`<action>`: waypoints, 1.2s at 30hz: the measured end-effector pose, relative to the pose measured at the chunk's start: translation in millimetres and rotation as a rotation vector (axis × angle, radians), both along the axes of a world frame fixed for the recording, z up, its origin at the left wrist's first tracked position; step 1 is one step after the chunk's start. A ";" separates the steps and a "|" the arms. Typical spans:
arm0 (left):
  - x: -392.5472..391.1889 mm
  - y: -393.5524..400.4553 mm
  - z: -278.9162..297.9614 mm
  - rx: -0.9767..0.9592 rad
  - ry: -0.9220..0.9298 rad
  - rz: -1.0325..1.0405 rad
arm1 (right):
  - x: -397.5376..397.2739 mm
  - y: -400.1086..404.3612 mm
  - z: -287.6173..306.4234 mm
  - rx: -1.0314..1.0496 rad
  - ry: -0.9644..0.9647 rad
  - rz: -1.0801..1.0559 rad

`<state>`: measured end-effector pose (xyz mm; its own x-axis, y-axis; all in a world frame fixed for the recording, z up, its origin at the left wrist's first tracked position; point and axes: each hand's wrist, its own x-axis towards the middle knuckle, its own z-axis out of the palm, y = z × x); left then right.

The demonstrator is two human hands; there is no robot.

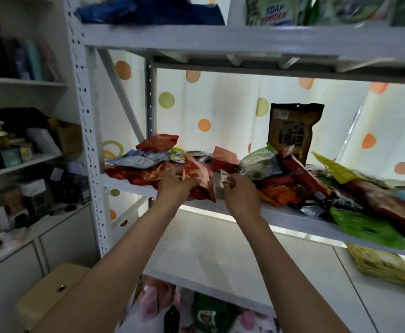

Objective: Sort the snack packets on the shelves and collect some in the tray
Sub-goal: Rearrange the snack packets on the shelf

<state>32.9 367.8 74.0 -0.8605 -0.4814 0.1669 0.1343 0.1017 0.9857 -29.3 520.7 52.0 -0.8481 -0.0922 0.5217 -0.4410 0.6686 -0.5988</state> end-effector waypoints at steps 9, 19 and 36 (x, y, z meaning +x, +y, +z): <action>-49.1 8.9 -12.8 -0.292 -0.105 0.090 | -25.8 17.4 -2.0 0.289 0.040 -0.058; -67.4 22.5 -5.4 -0.708 -0.238 0.202 | -34.3 17.1 -7.8 0.369 0.113 -0.030; -49.3 16.8 -9.1 -0.909 -0.073 0.179 | -17.1 2.0 3.3 -0.118 0.277 -0.070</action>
<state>-16.4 384.6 65.0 -0.8091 -0.3192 0.4934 -0.0174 0.8523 0.5228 -46.4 522.7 55.3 -0.6742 0.0365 0.7376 -0.5533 0.6366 -0.5372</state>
